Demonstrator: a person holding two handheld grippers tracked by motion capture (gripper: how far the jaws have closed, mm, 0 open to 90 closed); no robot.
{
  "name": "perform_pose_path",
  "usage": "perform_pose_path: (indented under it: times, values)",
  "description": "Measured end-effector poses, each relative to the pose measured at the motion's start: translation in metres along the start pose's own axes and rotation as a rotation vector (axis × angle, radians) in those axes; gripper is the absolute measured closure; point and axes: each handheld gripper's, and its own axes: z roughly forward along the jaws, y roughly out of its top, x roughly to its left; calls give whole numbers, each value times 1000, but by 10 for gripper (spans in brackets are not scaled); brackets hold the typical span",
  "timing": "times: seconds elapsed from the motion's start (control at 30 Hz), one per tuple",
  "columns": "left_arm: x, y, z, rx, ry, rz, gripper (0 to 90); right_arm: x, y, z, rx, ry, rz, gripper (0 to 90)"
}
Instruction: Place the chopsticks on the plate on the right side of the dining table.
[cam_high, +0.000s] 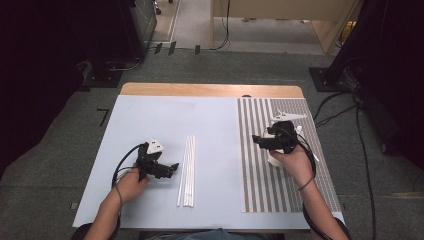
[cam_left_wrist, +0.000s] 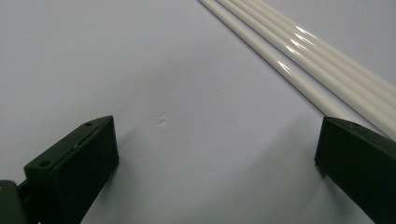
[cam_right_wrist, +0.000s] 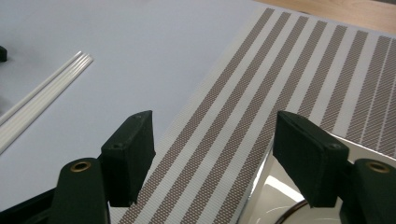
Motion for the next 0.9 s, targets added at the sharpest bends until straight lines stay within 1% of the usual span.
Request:
perform_pose_path:
  times: [0.13, 0.4, 0.53, 0.77, 0.9]
  values:
    - [0, 0, 0, -1, 0, -1, 0, 7, 0, 5, 7, -2, -11, 296]
    - [0, 0, 0, -2, 0, -2, 0, 22, 0, 15, 1, 10, -26, 298]
    - [0, 0, 0, -2, 0, -2, 0, 28, 0, 17, -7, 25, -20, 311]
    - [0, 0, 0, -2, 0, -2, 0, 41, -2, 25, -5, 42, -43, 304]
    - [0, 0, 0, -2, 0, -2, 0, 49, -2, 31, 1, 45, -42, 287]
